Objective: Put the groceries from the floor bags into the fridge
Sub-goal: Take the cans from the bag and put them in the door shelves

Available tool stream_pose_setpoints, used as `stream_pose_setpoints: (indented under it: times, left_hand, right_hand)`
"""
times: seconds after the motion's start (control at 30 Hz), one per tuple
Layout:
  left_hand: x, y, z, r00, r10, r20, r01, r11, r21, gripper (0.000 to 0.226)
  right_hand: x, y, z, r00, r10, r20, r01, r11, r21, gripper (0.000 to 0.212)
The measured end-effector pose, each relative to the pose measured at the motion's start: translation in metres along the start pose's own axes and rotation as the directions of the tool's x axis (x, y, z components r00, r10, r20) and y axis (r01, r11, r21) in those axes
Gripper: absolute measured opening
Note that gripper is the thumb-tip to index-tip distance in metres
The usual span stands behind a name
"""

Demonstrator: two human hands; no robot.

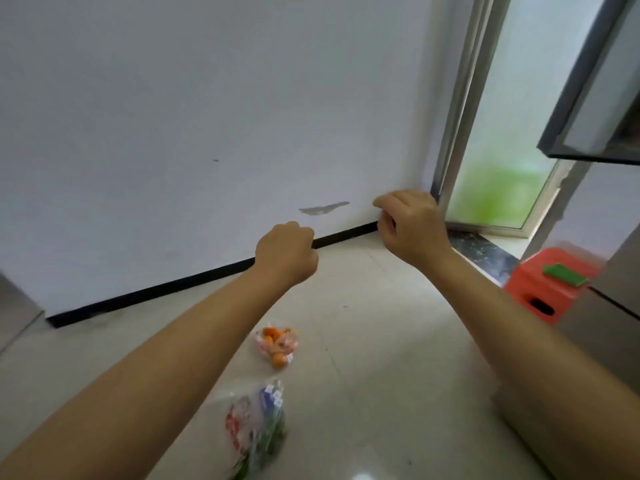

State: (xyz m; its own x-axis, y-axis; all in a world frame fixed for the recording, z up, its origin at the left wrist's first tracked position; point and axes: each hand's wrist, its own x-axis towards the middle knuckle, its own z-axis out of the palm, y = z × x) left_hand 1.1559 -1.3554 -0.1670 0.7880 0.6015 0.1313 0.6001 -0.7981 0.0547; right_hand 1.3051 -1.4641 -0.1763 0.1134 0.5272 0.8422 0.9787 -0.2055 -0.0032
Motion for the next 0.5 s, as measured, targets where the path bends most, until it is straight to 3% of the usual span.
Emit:
stream_pose_setpoints:
  times: [0.2, 0.33, 0.5]
  left_hand:
    - [-0.064, -0.142, 0.035, 0.977, -0.136, 0.165, 0.120, 0.987, 0.102, 0.032]
    - [-0.072, -0.209, 0.073, 0.943, -0.218, 0.251, 0.203, 0.975, 0.085, 0.033]
    - [-0.038, -0.262, 0.117, 0.919, -0.191, 0.344, 0.186, 0.981, 0.050, 0.033]
  right_hand:
    - [-0.025, -0.127, 0.079, 0.950, 0.098, 0.297, -0.126, 0.989, 0.076, 0.020]
    - [-0.033, -0.173, 0.127, 0.782, 0.173, 0.599, -0.236, 0.971, 0.028, 0.028]
    - [-0.032, -0.197, 0.191, 0.593, 0.237, 0.769, -0.323, 0.945, -0.043, 0.033]
